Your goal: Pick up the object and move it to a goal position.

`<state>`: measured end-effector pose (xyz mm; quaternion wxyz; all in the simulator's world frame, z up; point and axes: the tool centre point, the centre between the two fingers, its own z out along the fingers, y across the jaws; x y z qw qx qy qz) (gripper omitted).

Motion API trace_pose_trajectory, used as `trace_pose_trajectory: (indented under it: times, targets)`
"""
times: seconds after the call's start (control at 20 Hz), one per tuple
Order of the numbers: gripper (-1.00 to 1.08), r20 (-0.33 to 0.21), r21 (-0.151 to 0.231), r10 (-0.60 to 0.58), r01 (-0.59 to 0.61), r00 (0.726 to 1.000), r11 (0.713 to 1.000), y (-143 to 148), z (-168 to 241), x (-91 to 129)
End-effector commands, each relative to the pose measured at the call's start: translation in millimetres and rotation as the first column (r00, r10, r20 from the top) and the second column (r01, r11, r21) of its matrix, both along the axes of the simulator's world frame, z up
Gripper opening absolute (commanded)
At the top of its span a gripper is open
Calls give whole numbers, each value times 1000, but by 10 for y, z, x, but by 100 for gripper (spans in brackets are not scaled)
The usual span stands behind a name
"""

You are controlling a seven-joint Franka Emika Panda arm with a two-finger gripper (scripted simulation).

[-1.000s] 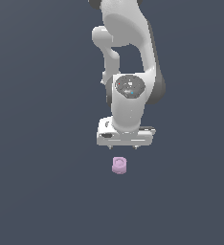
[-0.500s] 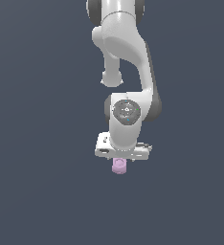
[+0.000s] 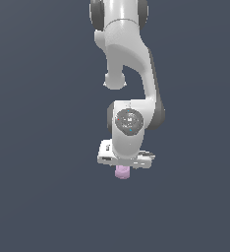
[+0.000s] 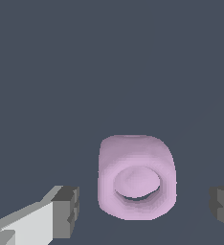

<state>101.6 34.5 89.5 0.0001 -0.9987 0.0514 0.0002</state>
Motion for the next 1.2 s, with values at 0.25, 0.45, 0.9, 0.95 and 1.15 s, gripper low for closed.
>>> trace_pose_trajectory:
  times: [0.25, 0.45, 0.9, 0.95, 1.15]
  targets:
    - [100, 0, 0, -1, 1, 1000, 1000, 0, -269, -4]
    - [100, 0, 0, -1, 1, 1000, 1000, 0, -467, -8]
    - [-100, 0, 0, -1, 1, 1000, 1000, 1, -501, 8]
    - [-100, 0, 0, -1, 1, 1000, 1000, 1, -501, 8]
    - [-100, 0, 0, -1, 1, 1000, 1000, 1, -501, 8]
